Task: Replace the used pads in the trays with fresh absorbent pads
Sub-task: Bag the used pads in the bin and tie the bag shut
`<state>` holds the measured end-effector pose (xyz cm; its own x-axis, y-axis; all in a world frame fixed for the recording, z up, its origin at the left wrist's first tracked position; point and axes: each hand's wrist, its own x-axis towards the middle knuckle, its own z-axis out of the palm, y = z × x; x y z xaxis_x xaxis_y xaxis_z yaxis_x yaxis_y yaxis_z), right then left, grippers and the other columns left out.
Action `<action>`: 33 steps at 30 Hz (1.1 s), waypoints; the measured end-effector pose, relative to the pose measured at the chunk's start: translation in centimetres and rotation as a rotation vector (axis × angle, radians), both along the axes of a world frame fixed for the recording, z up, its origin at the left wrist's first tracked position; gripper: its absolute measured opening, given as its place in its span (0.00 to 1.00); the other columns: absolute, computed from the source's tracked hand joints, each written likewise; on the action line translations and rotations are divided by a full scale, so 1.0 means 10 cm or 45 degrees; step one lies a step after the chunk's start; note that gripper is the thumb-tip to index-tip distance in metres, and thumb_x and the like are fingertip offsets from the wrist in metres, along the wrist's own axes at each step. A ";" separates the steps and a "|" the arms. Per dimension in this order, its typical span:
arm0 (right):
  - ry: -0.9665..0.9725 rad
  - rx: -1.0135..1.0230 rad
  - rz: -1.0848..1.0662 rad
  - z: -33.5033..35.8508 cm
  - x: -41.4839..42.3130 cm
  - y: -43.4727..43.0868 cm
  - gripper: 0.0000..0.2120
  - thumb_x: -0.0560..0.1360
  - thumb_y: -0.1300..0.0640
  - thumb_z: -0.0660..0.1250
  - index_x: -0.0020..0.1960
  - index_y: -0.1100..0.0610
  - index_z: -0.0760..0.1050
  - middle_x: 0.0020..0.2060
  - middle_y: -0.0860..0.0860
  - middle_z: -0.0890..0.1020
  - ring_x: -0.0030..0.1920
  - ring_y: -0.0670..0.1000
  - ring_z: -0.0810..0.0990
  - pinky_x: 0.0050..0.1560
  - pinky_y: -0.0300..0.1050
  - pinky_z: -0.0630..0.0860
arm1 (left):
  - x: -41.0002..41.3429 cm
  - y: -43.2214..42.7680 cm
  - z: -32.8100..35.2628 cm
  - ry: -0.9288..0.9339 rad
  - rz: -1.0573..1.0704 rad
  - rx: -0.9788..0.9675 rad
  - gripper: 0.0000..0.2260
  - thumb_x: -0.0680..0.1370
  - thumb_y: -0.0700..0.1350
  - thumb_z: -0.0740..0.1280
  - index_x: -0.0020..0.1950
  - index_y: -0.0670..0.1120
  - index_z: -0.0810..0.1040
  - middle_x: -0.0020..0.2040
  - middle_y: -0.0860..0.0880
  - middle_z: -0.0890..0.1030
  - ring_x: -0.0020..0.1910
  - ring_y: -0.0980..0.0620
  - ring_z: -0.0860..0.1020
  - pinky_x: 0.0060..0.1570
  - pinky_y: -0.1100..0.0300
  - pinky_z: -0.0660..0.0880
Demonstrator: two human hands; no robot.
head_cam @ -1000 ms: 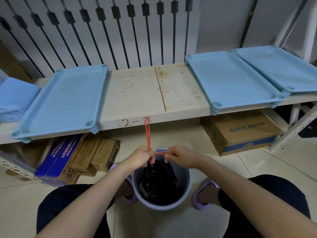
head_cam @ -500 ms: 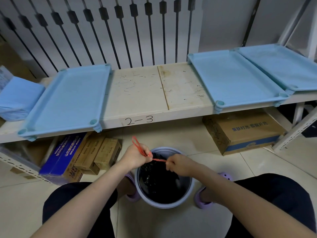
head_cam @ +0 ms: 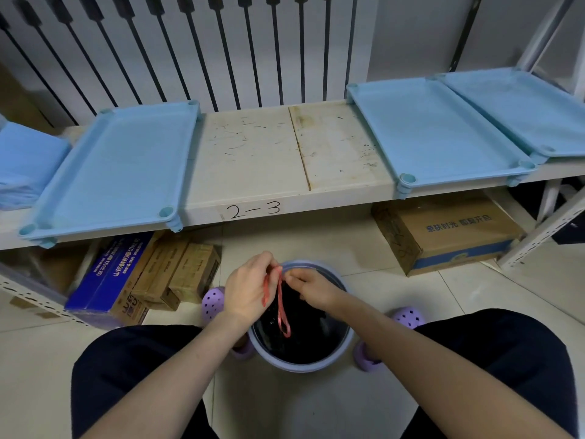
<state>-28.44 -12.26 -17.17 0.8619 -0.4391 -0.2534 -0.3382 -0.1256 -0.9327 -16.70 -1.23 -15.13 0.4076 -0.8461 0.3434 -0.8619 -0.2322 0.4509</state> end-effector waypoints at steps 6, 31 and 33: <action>-0.171 0.115 -0.092 0.03 -0.07 -0.09 0.08 0.79 0.59 0.62 0.45 0.52 0.79 0.37 0.42 0.81 0.40 0.38 0.78 0.46 0.34 0.73 | 0.08 -0.02 -0.05 -0.077 0.039 0.178 0.18 0.73 0.62 0.52 0.37 0.50 0.69 0.34 0.51 0.76 0.37 0.50 0.77 0.33 0.54 0.72; 0.141 -1.409 0.127 0.10 -0.27 -0.56 0.14 0.78 0.48 0.48 0.46 0.54 0.69 0.44 0.52 0.74 0.45 0.54 0.72 0.42 0.55 0.74 | 0.15 0.02 0.00 0.443 -0.119 0.259 0.16 0.78 0.49 0.58 0.31 0.46 0.66 0.29 0.47 0.69 0.32 0.47 0.71 0.36 0.51 0.69; 0.192 -1.377 0.131 0.02 -0.37 -0.60 0.12 0.79 0.50 0.52 0.47 0.56 0.70 0.45 0.54 0.75 0.46 0.56 0.74 0.43 0.54 0.74 | 0.19 0.07 -0.04 0.410 -0.086 0.349 0.17 0.79 0.48 0.59 0.31 0.46 0.67 0.29 0.47 0.71 0.34 0.46 0.73 0.38 0.50 0.70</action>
<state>-32.14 -18.24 -16.95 0.8997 -0.4207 0.1163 -0.3807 -0.8867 -0.2623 -14.82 -0.53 -15.54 0.3976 -0.9169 -0.0340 -0.7045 -0.3288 0.6289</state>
